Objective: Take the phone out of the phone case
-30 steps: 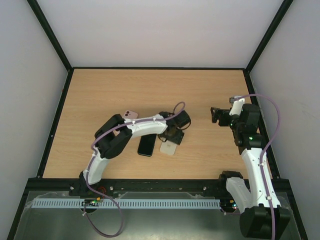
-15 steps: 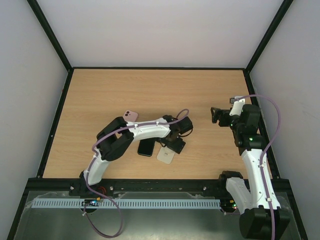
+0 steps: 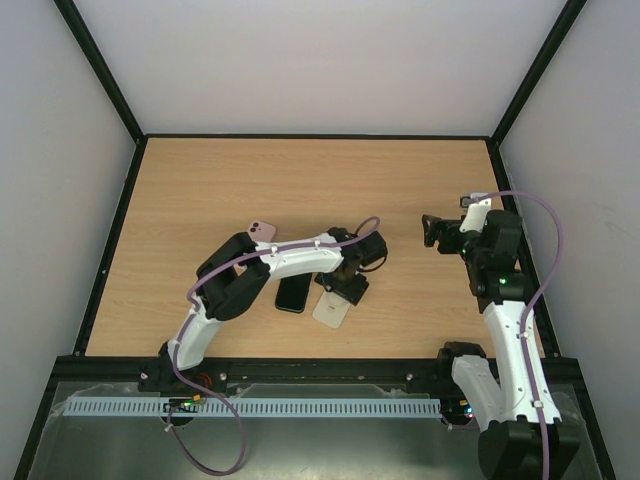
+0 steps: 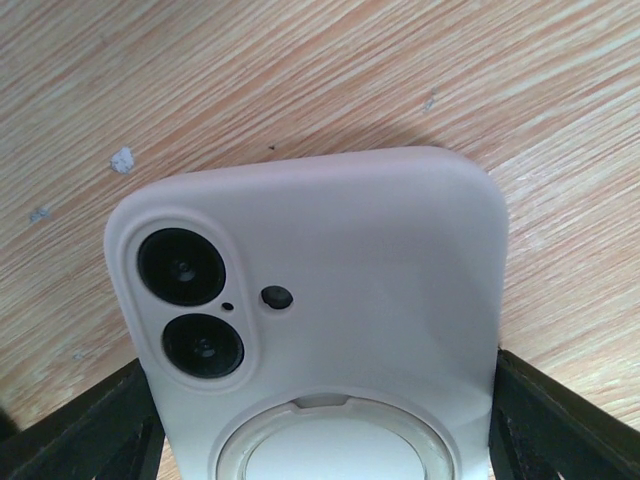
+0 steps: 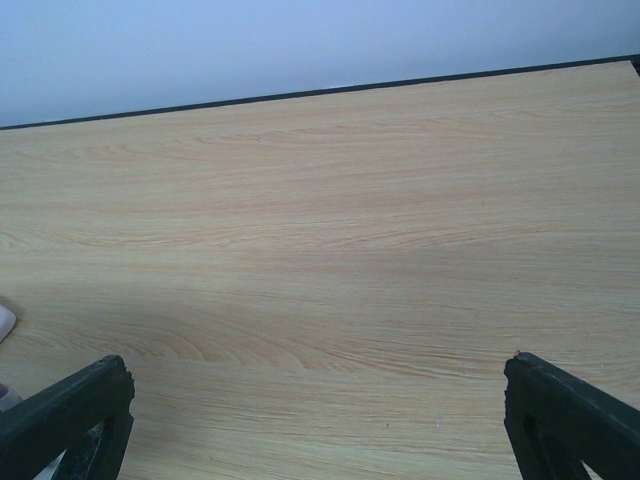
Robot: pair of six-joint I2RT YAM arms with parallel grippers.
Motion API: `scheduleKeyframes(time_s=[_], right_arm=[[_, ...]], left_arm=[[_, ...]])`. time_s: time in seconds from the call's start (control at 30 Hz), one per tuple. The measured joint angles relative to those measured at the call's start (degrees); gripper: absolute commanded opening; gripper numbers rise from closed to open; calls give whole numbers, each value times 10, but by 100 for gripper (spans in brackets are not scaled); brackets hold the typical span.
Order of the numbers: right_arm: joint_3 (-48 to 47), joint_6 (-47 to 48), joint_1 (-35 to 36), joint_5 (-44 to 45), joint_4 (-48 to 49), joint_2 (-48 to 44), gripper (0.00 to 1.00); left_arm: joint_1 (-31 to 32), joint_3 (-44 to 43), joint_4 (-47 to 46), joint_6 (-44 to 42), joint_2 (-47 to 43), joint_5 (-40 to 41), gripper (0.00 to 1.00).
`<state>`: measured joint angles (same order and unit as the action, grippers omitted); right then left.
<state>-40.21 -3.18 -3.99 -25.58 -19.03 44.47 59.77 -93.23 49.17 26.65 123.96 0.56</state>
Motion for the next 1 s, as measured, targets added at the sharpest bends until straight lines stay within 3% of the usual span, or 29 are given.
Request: scheduleKeyframes(time_s=[0.23, 0.43, 0.6, 0.7, 1.0], right_arm=[[0, 0, 0, -3, 0, 0, 98], [0, 0, 0, -7, 0, 14, 97], [4, 4, 0, -21, 2, 19, 97], [5, 17, 0, -87, 1, 16, 97], [4, -20, 21, -449, 50, -35, 97]], left_arm=[[0, 56, -50, 23, -62, 21, 58], [-1, 200, -205, 60, -292, 15, 56], [-1, 301, -363, 85, -431, -10, 54], [-1, 368, -441, 91, -484, -20, 54], [-14, 572, -645, 111, -646, -47, 54]])
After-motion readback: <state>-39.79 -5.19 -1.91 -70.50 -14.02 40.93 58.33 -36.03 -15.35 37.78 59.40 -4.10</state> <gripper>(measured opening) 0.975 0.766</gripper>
